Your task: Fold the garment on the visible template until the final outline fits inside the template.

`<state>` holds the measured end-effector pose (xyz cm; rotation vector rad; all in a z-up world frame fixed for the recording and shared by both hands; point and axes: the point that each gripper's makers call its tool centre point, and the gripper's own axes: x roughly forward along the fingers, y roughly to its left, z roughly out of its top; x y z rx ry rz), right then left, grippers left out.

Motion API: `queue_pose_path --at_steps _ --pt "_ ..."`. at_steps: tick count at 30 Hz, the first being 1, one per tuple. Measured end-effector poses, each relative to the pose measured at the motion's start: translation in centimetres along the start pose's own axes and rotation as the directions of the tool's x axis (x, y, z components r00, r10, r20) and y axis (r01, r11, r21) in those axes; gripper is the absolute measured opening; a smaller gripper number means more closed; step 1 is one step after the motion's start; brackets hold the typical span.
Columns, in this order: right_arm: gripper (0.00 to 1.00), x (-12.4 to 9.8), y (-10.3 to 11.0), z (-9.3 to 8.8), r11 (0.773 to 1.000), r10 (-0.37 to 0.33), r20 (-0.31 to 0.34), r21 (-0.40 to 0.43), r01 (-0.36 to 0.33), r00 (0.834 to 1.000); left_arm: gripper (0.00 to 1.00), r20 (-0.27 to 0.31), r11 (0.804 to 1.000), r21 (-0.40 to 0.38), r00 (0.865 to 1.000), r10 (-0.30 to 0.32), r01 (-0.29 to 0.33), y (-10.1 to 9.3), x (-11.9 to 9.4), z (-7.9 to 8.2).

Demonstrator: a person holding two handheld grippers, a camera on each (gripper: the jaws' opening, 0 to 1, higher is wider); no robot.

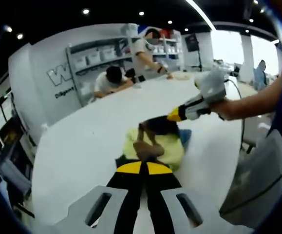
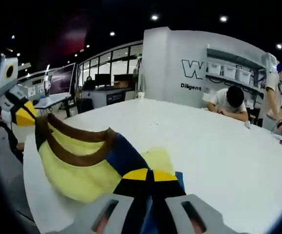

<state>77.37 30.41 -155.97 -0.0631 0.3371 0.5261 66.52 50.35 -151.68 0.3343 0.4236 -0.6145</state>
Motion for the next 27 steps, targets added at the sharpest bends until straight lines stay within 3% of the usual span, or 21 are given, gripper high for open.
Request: queue_pose_path --at_steps 2,6,12,15,16,18,20,21,25,27 --pt "0.0 -0.6 -1.3 1.8 0.998 -0.002 0.046 0.06 -0.001 0.999 0.0 0.009 1.0 0.0 1.0 0.014 -0.014 0.5 0.0 0.5" --pt "0.0 -2.4 -2.9 5.0 0.995 -0.007 0.12 0.104 -0.006 0.993 0.0 0.028 0.999 -0.003 0.999 0.042 -0.041 1.6 0.2 1.9" --pt "0.0 -4.0 -3.7 9.1 0.994 -0.008 0.2 0.105 -0.014 0.98 0.0 0.069 0.998 0.014 0.996 0.06 -0.061 2.2 0.4 4.3" --pt "0.0 -5.0 -3.3 12.3 0.994 -0.007 0.27 0.111 -0.024 0.963 0.0 0.109 0.996 0.035 0.991 0.076 -0.08 3.2 0.3 6.3" --pt "0.0 -5.3 -4.0 13.5 0.992 -0.012 0.293 0.122 -0.025 0.956 0.0 0.123 0.995 0.039 0.989 0.082 -0.087 3.5 0.2 7.0" --pt "0.0 -5.9 -4.2 14.8 0.993 -0.013 0.317 0.118 -0.025 0.948 0.0 0.157 0.994 0.041 0.984 0.089 -0.097 3.9 -0.2 8.7" --pt "0.0 -6.3 -4.0 15.6 0.992 -0.014 0.325 0.12 -0.027 0.945 0.0 0.172 0.994 0.042 0.98 0.095 -0.104 4.2 -0.3 9.4" --pt "0.0 -6.4 -4.5 16.6 0.993 -0.016 0.346 0.119 -0.027 0.938 0.0 0.2 0.992 0.053 0.974 0.104 -0.116 4.9 -0.6 10.9" --pt "0.0 -7.3 -4.1 18.6 0.986 -0.005 0.395 0.155 -0.061 0.919 0.0 0.243 0.989 0.066 0.963 0.112 -0.131 5.8 -1.3 13.6" --pt "0.0 -7.8 -4.7 20.0 0.98 0.0 0.429 0.181 -0.086 0.903 0.0 0.287 0.99 0.05 0.952 0.111 -0.131 6.3 -1.8 15.5"
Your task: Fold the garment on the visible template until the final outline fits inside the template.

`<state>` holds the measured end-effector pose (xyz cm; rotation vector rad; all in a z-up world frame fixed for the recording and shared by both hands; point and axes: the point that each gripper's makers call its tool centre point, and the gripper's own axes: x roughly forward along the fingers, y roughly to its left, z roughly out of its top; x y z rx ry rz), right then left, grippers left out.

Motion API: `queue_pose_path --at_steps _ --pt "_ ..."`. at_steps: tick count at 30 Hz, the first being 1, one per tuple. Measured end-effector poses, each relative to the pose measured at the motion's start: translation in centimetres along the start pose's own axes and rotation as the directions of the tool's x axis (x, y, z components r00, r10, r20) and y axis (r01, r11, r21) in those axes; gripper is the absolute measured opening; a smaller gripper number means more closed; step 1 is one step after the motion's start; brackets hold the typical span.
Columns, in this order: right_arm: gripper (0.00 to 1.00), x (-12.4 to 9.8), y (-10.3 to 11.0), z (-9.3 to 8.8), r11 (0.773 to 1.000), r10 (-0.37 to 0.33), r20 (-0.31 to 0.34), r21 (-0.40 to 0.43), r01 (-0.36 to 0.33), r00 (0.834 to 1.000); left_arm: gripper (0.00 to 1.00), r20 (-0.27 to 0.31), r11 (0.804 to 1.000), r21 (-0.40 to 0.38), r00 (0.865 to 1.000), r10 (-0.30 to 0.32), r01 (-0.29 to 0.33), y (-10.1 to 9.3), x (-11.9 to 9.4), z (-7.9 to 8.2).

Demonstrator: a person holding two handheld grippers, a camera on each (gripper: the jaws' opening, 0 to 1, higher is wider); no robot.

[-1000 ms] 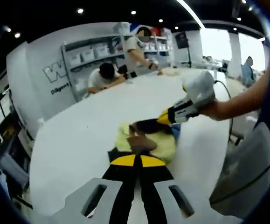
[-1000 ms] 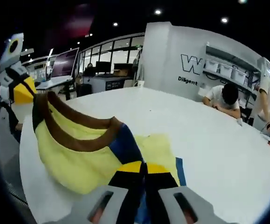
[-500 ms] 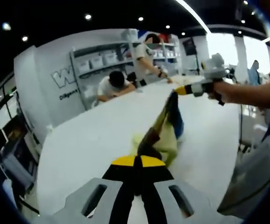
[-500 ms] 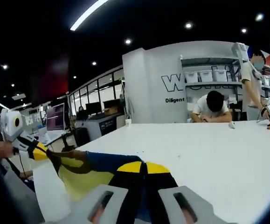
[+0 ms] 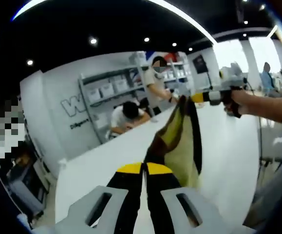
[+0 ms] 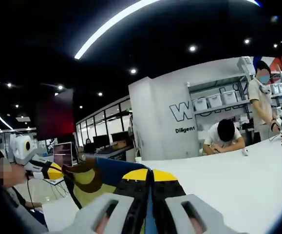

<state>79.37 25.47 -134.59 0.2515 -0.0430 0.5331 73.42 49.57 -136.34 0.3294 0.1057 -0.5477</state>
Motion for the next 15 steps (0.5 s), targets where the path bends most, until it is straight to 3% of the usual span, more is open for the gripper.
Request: queue_pose_path --at_steps 5,8,15 --pt "0.0 -0.2 0.9 3.4 0.991 0.049 0.095 0.117 -0.06 0.994 0.0 0.037 1.0 -0.017 0.999 -0.006 0.007 0.2 -0.2 2.9" --pt "0.0 -0.8 1.6 5.9 0.988 0.076 0.137 0.12 -0.092 0.988 0.0 0.123 0.999 -0.05 0.992 -0.008 0.015 0.7 -0.9 6.1" --pt "0.0 -2.2 3.7 8.6 0.983 0.126 0.163 0.11 -0.145 0.979 0.0 0.149 1.0 0.008 0.989 0.004 -0.005 1.9 -2.5 9.3"
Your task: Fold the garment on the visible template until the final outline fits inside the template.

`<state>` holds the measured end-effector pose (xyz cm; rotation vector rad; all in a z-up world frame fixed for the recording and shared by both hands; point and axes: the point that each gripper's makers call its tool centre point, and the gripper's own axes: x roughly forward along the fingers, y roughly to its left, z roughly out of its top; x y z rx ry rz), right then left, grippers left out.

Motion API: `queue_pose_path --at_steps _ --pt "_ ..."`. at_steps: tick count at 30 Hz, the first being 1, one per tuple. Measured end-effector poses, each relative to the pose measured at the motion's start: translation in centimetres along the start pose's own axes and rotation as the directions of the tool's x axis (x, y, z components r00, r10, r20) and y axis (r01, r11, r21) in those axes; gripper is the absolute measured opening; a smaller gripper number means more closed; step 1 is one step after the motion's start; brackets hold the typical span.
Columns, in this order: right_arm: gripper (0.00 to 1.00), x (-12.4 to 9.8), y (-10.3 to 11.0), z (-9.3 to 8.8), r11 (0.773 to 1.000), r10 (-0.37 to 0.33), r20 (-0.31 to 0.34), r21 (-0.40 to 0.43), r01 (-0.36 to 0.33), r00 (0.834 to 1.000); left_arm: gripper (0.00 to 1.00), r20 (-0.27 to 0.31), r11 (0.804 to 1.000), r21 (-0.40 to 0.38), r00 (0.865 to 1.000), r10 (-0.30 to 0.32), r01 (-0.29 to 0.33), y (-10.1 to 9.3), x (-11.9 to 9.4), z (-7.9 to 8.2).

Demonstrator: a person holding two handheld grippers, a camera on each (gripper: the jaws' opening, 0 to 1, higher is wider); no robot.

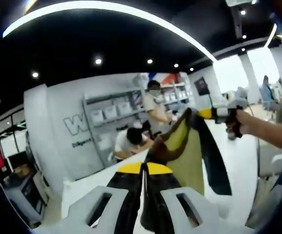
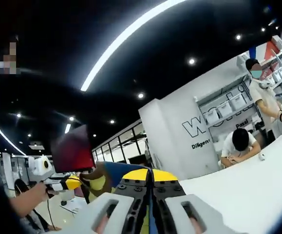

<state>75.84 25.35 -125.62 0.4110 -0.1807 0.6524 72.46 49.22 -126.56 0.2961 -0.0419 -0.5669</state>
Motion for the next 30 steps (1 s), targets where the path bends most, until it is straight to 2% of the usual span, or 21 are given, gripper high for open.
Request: queue_pose_path --at_steps 2,3,5,10,13,15,19,22,23,27,28,30 --pt "0.0 -0.1 0.3 0.2 1.0 0.001 -0.001 -0.011 -0.001 1.0 0.0 0.003 1.0 0.011 1.0 -0.005 0.005 0.2 -0.4 0.8" --pt "0.0 -0.4 0.0 0.4 0.996 -0.007 -0.018 -0.089 0.005 1.0 0.0 0.006 1.0 0.023 1.0 -0.01 0.01 0.1 -0.7 1.3" --pt "0.0 -0.8 0.1 0.3 0.991 -0.02 -0.042 -0.136 0.014 0.999 0.0 0.008 0.999 0.015 0.999 -0.049 0.049 0.0 -0.7 1.6" --pt "0.0 -1.5 1.2 0.8 0.993 0.013 -0.035 -0.118 -0.017 0.999 0.0 -0.021 0.995 0.059 0.997 -0.075 0.076 -0.3 -1.2 1.6" --pt "0.0 -1.9 1.5 1.3 0.991 0.024 -0.026 -0.132 -0.027 0.999 0.0 -0.008 0.993 0.047 0.994 -0.105 0.105 -0.6 -1.5 2.0" --pt "0.0 -2.4 2.2 1.8 0.994 0.051 -0.013 -0.094 -0.052 0.999 0.0 -0.003 0.991 0.047 0.993 -0.121 0.121 -0.9 -1.8 2.2" --pt "0.0 -3.3 3.2 2.3 0.991 0.077 -0.014 -0.105 -0.078 0.997 0.0 0.015 0.985 0.059 0.987 -0.163 0.162 -1.9 -2.9 3.0" --pt "0.0 -4.0 3.3 2.3 0.989 0.086 -0.033 -0.116 -0.089 0.996 0.0 0.019 0.982 0.047 0.983 -0.183 0.182 -2.2 -3.8 3.6" --pt "0.0 -4.6 3.9 2.2 0.988 0.103 -0.048 -0.113 -0.108 0.994 0.0 0.018 0.98 0.054 0.981 -0.194 0.192 -2.4 -4.3 4.0" --pt "0.0 -5.1 4.6 2.5 0.986 0.119 -0.046 -0.116 -0.123 0.992 0.0 0.02 0.979 0.061 0.98 -0.198 0.196 -2.5 -4.8 4.4" --pt "0.0 -5.8 6.2 3.5 0.981 0.152 -0.04 -0.118 -0.156 0.988 0.0 0.028 0.976 0.068 0.977 -0.211 0.209 -2.7 -5.9 5.6" --pt "0.0 -5.8 6.4 3.7 0.981 0.155 -0.039 -0.115 -0.159 0.987 0.0 0.031 0.975 0.068 0.976 -0.215 0.213 -2.7 -6.1 5.8"
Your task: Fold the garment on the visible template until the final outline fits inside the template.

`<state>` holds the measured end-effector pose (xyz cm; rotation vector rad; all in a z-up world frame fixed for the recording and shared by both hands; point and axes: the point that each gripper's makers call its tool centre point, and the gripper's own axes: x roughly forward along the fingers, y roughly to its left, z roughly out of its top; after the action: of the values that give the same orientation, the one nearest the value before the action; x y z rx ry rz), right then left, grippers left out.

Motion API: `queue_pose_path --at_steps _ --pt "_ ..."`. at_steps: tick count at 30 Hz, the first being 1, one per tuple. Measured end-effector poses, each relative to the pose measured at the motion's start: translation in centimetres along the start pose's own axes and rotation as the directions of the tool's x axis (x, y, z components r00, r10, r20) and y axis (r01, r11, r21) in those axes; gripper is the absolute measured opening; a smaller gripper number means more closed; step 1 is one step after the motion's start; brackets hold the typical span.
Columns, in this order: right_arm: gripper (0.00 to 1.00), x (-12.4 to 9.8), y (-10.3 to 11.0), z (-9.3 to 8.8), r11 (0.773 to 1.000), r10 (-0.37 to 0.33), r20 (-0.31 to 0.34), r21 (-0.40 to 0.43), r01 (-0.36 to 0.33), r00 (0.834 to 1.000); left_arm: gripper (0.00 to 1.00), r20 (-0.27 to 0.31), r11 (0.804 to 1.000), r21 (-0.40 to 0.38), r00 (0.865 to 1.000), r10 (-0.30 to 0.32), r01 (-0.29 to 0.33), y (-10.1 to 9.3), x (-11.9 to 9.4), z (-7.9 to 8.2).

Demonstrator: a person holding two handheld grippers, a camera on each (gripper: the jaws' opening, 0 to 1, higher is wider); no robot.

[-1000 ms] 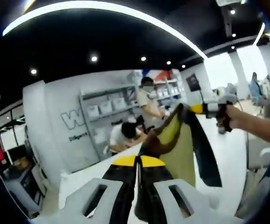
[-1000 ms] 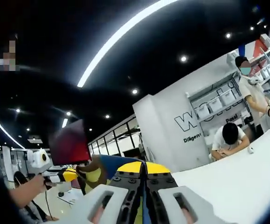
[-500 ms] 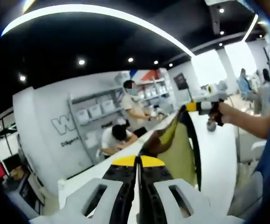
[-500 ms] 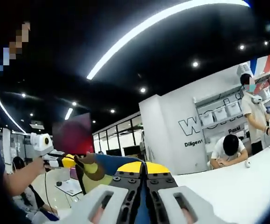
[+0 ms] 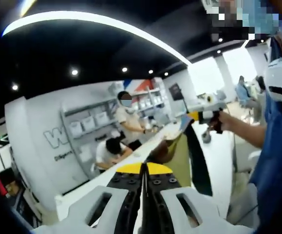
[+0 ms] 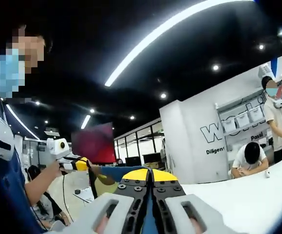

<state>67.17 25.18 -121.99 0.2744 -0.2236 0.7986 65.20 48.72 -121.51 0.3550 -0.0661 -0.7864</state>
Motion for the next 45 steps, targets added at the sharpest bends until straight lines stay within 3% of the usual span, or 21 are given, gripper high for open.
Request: queue_pose_path --at_steps 2,3,6,7,10,11,15,19,23,24,27,28,31,34,35,37,38,39,40,42,45 --pt "0.0 0.1 0.5 0.9 0.998 0.006 -0.028 0.056 -0.004 1.0 0.0 0.02 0.999 -0.019 0.999 -0.041 0.041 -0.4 -0.7 1.4" --pt "0.0 0.4 -0.2 -0.3 0.993 0.002 -0.093 0.117 0.009 0.996 0.0 0.01 0.994 -0.061 0.996 -0.087 0.087 -0.6 -0.4 0.6" --pt "0.0 1.1 -2.6 -3.7 0.987 -0.03 -0.211 0.149 0.062 0.977 0.0 -0.038 0.982 -0.153 0.993 -0.114 0.107 0.3 1.2 -2.7" --pt "0.0 1.5 -4.5 -7.1 0.986 -0.059 -0.319 0.128 0.104 0.946 0.0 -0.083 0.976 -0.183 0.988 -0.131 0.114 0.5 2.4 -5.1" --pt "0.0 1.9 -6.7 -10.4 0.978 -0.08 -0.413 0.143 0.151 0.907 0.0 -0.167 0.97 -0.218 0.975 -0.145 0.107 1.0 4.4 -9.6" --pt "0.0 2.6 -8.8 -13.7 0.977 -0.11 -0.459 0.112 0.181 0.882 0.0 -0.192 0.969 -0.232 0.972 -0.136 0.09 1.6 6.2 -12.5" --pt "0.0 3.3 -13.0 -20.5 0.955 -0.148 -0.545 0.137 0.261 0.825 0.0 -0.263 0.963 -0.268 0.959 -0.107 0.034 2.2 10.2 -19.6" --pt "0.0 2.5 -15.9 -26.9 0.946 -0.169 -0.651 0.102 0.307 0.74 0.0 -0.348 0.966 -0.257 0.934 -0.083 -0.01 2.4 12.7 -26.1" --pt "0.0 2.6 -16.6 -28.8 0.942 -0.165 -0.664 0.115 0.317 0.729 0.0 -0.357 0.96 -0.279 0.931 -0.08 -0.024 2.1 13.9 -28.3" --pt "0.0 2.6 -17.5 -30.4 0.934 -0.157 -0.686 0.131 0.333 0.711 0.0 -0.378 0.949 -0.315 0.921 -0.097 -0.03 2.2 14.8 -30.4" --pt "0.0 3.1 -18.7 -31.3 0.931 -0.155 -0.697 0.134 0.338 0.701 0.0 -0.39 0.926 -0.378 0.91 -0.143 -0.016 1.8 15.8 -31.5" --pt "0.0 3.8 -20.0 -31.9 0.928 -0.16 -0.7 0.134 0.348 0.695 0.0 -0.401 0.919 -0.394 0.906 -0.138 -0.034 3.0 17.0 -32.6" --pt "0.0 5.3 -22.2 -32.2 0.911 -0.213 -0.678 0.124 0.394 0.703 0.0 -0.425 0.921 -0.373 0.903 -0.065 -0.11 4.9 18.5 -33.0" --pt "0.0 6.3 -23.2 -32.8 0.901 -0.283 -0.66 0.067 0.429 0.696 0.0 -0.466 0.917 -0.339 0.884 0.031 -0.211 7.6 20.0 -34.2" --pt "0.03 6.2 -23.9 -33.3 0.904 -0.316 -0.664 0.005 0.427 0.677 0.0 -0.46 0.92 -0.333 0.887 0.034 -0.208 7.5 20.6 -34.5" --pt "0.32 5.4 -25.0 -34.3 0.905 -0.332 -0.682 -0.037 0.423 0.651 0.04 -0.474 0.9 -0.386 0.881 -0.004 -0.204 7.0 20.8 -35.0" --pt "0.42 5.2 -25.4 -34.7 0.902 -0.343 -0.687 -0.05 0.429 0.641 0.09 -0.469 0.905 -0.373 0.883 0.005 -0.203 7.0 20.9 -35.0" --pt "0.39 4.8 -25.5 -34.9 0.9 -0.35 -0.691 -0.061 0.431 0.633 0.13 -0.479 0.916 -0.342 0.878 0.024 -0.212 6.9 20.4 -35.3" --pt "0.3 4.3 -25.3 -34.8 0.902 -0.342 -0.697 -0.055 0.428 0.631 0.16 -0.488 0.921 -0.324 0.872 0.033 -0.216 6.9 20.2 -35.5" --pt "0.21 4.0 -25.2 -34.6 0.903 -0.331 -0.684 -0.029 0.429 0.65 0.21 -0.482 0.921 -0.323 0.875 0.038 -0.218 6.8 19.7 -35.9" --pt "0.39 3.6 -25.4 -34.2 0.897 -0.339 -0.667 -0.017 0.441 0.664 0.24 -0.474 0.911 -0.337 0.879 0.055 -0.239 6.6 18.5 -36.1"
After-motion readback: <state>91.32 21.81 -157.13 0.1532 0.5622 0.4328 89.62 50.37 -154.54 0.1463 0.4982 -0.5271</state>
